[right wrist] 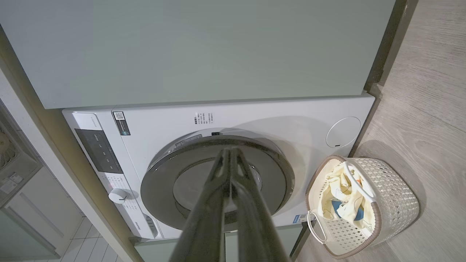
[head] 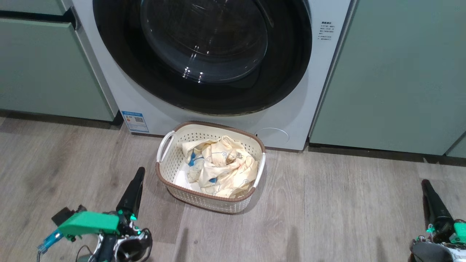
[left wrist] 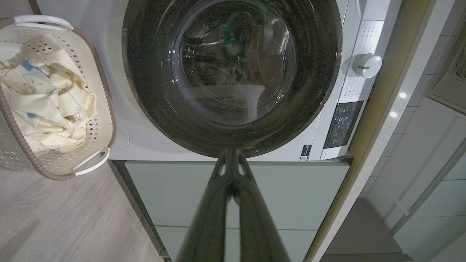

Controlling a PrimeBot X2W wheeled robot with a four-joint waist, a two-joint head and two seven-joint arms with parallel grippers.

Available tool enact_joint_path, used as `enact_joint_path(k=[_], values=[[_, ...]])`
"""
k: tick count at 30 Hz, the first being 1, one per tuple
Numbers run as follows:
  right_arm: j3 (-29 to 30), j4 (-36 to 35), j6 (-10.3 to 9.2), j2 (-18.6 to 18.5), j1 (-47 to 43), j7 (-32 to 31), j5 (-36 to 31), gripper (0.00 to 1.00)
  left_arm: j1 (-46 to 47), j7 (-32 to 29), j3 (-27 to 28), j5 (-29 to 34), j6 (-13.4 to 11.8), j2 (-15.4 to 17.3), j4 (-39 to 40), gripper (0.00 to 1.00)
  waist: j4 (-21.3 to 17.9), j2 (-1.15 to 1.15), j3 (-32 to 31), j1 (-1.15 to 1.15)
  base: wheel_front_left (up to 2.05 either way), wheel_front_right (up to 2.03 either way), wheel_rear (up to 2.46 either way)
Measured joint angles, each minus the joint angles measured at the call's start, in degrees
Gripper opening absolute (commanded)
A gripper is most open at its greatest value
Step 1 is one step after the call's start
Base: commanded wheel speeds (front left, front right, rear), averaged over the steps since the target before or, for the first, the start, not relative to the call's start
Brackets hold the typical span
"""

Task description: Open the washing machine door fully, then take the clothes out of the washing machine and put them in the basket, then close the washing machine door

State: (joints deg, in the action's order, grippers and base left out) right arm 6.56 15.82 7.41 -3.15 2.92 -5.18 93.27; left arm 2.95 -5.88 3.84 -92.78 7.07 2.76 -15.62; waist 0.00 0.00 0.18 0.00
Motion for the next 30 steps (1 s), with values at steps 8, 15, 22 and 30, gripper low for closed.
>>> enact_joint_path(k=[8,15,22,30], values=[[0.15,0.0,0.0,0.04,0.0,-0.4,0.0,0.0,0.0,-0.18,0.03,0.0,0.0,-0.03,-0.01,0.0,0.0,0.0,0.0,0.0,0.0,0.0,0.0],[0.21,0.0,0.0,0.1,0.0,-0.4,-0.02,0.0,0.0,-0.18,0.07,0.0,0.0,-0.07,-0.01,0.0,0.0,0.0,0.0,0.0,0.0,0.0,0.0],[0.29,0.0,0.0,0.11,0.0,-0.41,-0.09,0.0,0.0,-0.18,0.1,0.0,0.0,-0.08,-0.01,0.0,0.0,0.0,0.0,0.0,0.0,0.0,0.0],[0.36,0.0,0.0,0.13,0.0,-0.42,-0.09,0.0,0.0,-0.18,0.18,0.0,0.0,-0.1,-0.01,0.0,0.0,0.0,0.0,0.0,0.0,0.0,0.0]])
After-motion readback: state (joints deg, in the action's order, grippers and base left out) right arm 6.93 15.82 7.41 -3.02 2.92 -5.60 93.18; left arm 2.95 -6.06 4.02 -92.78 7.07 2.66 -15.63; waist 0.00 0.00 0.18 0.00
